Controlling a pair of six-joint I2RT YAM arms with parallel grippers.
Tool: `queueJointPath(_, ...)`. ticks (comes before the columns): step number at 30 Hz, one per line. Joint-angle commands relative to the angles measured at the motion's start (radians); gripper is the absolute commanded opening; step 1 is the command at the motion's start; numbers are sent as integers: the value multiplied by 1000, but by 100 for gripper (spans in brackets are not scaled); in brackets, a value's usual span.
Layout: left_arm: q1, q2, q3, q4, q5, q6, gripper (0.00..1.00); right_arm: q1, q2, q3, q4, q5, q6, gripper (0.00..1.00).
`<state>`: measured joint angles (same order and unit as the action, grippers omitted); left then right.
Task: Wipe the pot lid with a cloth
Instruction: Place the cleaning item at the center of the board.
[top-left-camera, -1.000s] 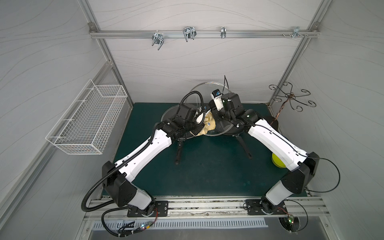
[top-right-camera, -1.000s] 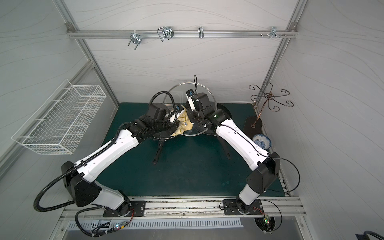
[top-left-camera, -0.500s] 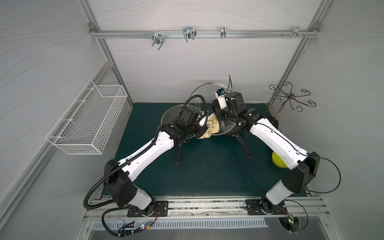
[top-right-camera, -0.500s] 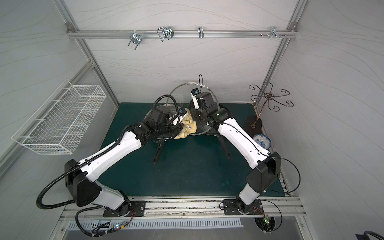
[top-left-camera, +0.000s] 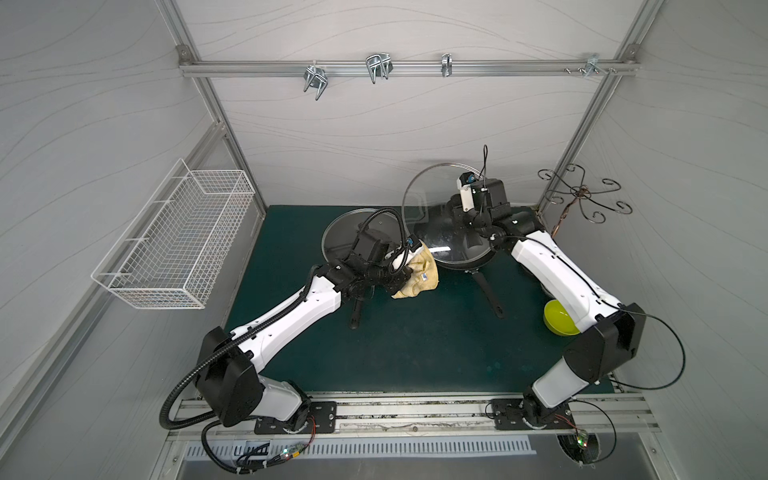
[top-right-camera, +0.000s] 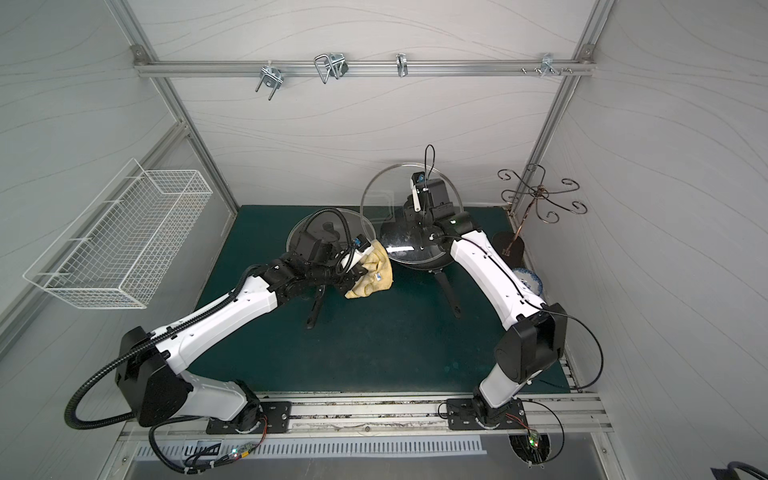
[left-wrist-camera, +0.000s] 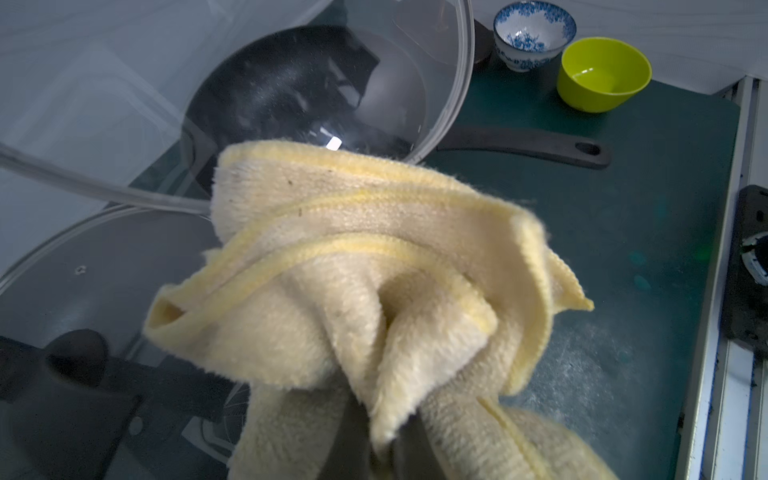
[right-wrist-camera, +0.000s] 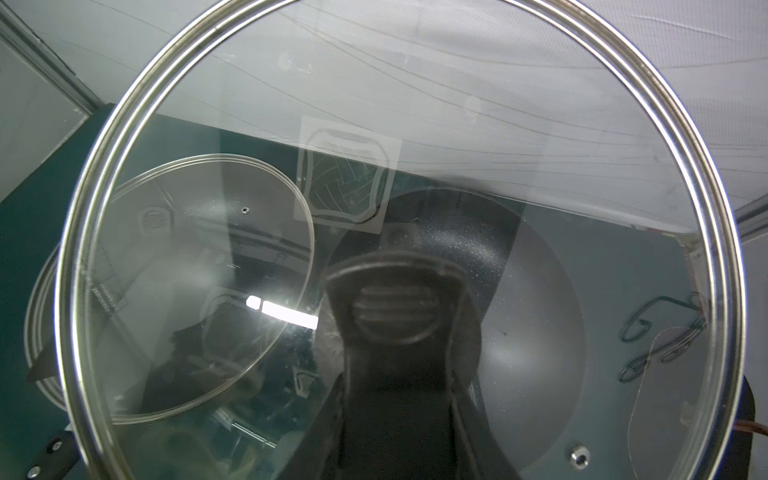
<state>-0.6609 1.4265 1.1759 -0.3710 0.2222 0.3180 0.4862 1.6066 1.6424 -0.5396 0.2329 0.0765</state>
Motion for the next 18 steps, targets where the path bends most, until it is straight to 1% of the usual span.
queueJointPath(1, 3, 62, -33, 62, 23, 59, 0, -21, -70, 33, 145, 13, -4, 0)
queueJointPath(9, -7, 236, -16, 57, 52, 116, 0, -46, -72, 33, 117, 0, 14, 0)
queueJointPath(15, -59, 362, 14, 59, 41, 118, 0, -49, -80, 21, 113, 2, 24, 0)
queueJointPath(18, -69, 405, 37, 57, 38, 122, 0, -54, -85, 10, 110, 3, 25, 0)
